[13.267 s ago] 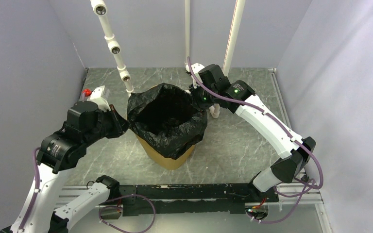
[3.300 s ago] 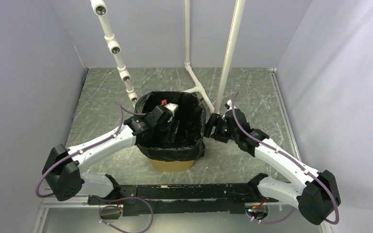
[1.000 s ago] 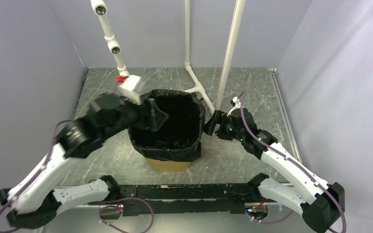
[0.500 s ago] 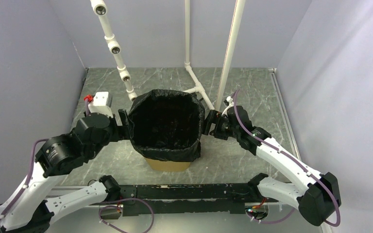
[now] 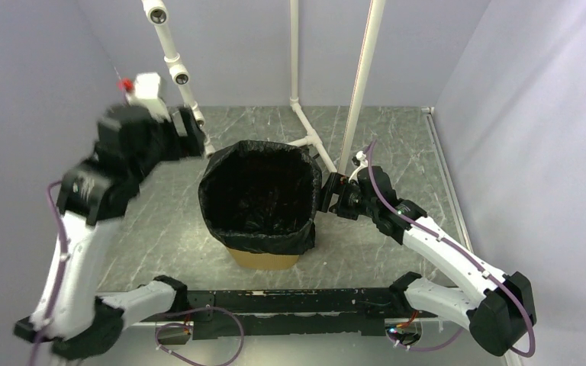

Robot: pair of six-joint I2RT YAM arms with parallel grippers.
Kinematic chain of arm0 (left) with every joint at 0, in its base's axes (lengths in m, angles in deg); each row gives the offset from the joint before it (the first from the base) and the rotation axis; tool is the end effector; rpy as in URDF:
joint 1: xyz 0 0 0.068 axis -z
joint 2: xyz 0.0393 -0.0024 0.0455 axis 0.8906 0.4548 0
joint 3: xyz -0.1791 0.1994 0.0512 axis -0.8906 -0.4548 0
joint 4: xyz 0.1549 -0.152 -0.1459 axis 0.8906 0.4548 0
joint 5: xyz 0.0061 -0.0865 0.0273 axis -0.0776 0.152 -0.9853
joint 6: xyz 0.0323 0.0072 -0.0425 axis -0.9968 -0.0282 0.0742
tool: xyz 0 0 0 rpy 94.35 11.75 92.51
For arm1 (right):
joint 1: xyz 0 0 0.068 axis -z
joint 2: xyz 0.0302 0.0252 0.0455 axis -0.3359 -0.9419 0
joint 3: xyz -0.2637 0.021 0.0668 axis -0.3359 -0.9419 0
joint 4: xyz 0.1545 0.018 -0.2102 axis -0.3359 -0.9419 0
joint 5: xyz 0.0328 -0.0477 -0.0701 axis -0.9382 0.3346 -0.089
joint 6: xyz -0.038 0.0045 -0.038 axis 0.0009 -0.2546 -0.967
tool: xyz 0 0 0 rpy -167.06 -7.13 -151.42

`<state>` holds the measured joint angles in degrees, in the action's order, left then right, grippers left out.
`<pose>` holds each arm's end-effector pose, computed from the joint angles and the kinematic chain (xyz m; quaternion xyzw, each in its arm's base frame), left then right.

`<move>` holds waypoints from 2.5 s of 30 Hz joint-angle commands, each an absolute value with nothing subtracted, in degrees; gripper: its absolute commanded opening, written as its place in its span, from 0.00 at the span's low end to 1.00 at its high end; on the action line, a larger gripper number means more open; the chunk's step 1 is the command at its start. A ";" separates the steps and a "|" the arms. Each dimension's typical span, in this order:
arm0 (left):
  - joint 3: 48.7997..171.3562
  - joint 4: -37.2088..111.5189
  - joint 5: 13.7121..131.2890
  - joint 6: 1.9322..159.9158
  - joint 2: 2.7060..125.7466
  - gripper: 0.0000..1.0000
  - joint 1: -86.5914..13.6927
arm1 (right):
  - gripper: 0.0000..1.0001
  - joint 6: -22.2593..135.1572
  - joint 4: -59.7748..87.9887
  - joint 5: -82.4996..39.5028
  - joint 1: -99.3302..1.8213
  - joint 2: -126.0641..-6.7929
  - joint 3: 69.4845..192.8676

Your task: Put the trash bags into the trash bin

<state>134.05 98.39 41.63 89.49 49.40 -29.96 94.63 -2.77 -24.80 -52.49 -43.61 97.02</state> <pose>0.1355 -0.0716 0.4922 -0.0149 0.8273 -0.0936 0.5538 0.1837 0.1267 0.2634 0.0486 0.8797 0.3580 0.3091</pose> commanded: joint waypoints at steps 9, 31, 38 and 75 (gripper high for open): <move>128.37 86.82 100.29 91.08 54.72 0.86 -76.90 | 0.86 92.07 -2.45 -24.75 -52.48 -43.29 100.19; 80.15 64.33 119.87 105.96 36.41 0.82 -75.77 | 0.85 92.04 -0.15 -30.08 -52.50 -43.26 100.84; 77.19 61.00 110.04 110.08 37.24 0.74 -60.41 | 0.85 92.05 -1.53 -26.12 -52.49 -44.40 101.45; 91.47 94.13 61.23 109.00 29.95 0.93 -51.70 | 0.98 90.80 -12.07 -3.44 -52.23 -32.16 105.42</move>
